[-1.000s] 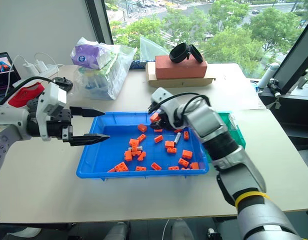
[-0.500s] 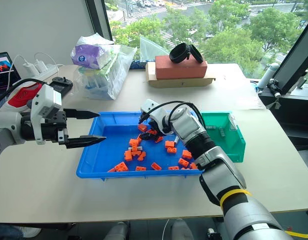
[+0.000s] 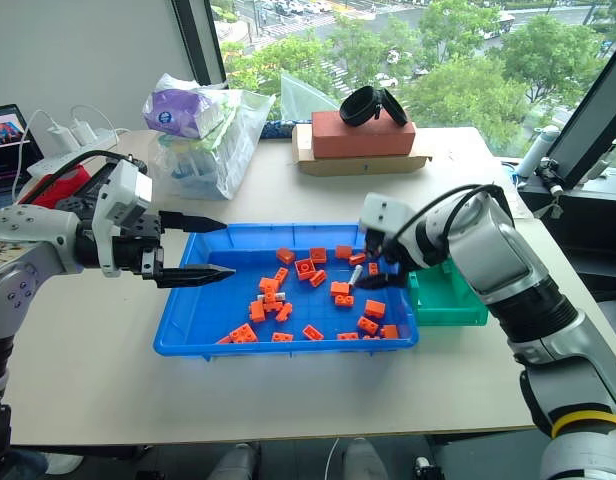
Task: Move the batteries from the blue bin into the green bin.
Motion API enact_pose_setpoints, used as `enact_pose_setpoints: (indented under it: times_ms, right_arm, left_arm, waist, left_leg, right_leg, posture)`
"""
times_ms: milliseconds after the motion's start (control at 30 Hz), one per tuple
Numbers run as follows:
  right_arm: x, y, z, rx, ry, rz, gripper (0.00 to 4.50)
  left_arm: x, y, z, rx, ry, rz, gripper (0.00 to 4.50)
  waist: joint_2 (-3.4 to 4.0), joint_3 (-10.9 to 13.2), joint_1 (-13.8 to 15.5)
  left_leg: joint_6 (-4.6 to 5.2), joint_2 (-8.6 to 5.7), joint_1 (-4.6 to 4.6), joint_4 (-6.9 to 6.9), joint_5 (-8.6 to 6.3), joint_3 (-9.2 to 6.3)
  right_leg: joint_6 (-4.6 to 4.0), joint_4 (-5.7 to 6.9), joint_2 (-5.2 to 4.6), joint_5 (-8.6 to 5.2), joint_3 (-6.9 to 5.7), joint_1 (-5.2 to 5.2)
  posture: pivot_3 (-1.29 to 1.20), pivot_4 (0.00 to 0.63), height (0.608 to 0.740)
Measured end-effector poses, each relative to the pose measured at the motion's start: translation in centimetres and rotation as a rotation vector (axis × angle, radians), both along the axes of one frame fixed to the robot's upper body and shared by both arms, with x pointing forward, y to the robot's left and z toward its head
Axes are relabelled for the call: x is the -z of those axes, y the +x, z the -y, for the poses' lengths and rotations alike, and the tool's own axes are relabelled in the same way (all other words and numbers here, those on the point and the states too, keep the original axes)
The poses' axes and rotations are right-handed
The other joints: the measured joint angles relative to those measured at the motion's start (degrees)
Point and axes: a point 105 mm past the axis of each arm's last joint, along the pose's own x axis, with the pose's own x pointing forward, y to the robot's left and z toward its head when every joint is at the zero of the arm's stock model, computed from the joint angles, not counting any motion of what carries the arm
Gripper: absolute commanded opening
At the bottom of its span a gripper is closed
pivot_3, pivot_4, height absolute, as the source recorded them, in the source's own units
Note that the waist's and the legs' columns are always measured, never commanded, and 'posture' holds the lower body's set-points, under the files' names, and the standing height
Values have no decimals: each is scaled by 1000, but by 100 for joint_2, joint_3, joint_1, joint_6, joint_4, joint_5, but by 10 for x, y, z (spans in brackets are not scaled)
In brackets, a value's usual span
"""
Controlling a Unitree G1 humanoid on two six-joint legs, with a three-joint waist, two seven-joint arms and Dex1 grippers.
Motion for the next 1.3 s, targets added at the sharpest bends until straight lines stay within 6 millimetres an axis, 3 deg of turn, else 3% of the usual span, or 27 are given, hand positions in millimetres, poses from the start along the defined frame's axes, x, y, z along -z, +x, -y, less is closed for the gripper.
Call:
enact_pose_setpoints:
  times_ms: [133, 500, 600, 933, 1167, 1300]
  right_arm:
    - [4, 15, -8, -158, -109, 37, 4450]
    - [12, 55, -8, -268, -289, 85, 4450]
    - [17, 64, -11, -242, -288, 86, 3664]
    - [32, 65, -7, -232, -288, 35, 354]
    - [31, 66, -9, -221, -269, 43, 251]
    - [15, 67, -17, -169, -145, 46, 251]
  left_arm:
    - [3, 2, 2, 15, 7, -9, 4500]
    - [9, -3, -1, -3, 17, -14, 4500]
    - [6, -4, -2, -13, 18, -3, 4500]
    - [6, -7, -1, -19, 18, -17, 4500]
    - [6, -7, -1, -22, 15, -18, 4500]
    - [5, -6, 0, -20, 14, -12, 4500]
  waist:
    - [-2, 1, -23]
    - [-2, 2, 20]
    - [-2, 2, 18]
    - [-1, 2, 19]
    - [-1, 2, 14]
    - [-1, 2, 13]
  left_leg:
    - [-4, 0, -1, 2, 2, -1]
    - [-12, 0, -3, -5, 7, -3]
    - [-16, -1, -2, -8, 9, -4]
    - [-18, -1, 0, -7, 10, -4]
    - [-18, -1, 1, -6, 10, -4]
    - [-18, -1, 1, -6, 11, -5]
  right_leg:
    - [0, 1, 0, 0, -1, 2]
    - [-1, -7, -1, 0, -2, 3]
    - [-1, -5, -1, 0, -3, 4]
    - [-1, 2, -1, 0, -3, 4]
    - [-1, 6, -1, 0, -4, 4]
    - [-1, 9, -1, 0, -3, 3]
  posture:
    - [0, 150, 740]
    - [0, 150, 740]
    - [0, 150, 740]
    - [0, 150, 740]
    - [0, 150, 740]
    - [0, 150, 740]
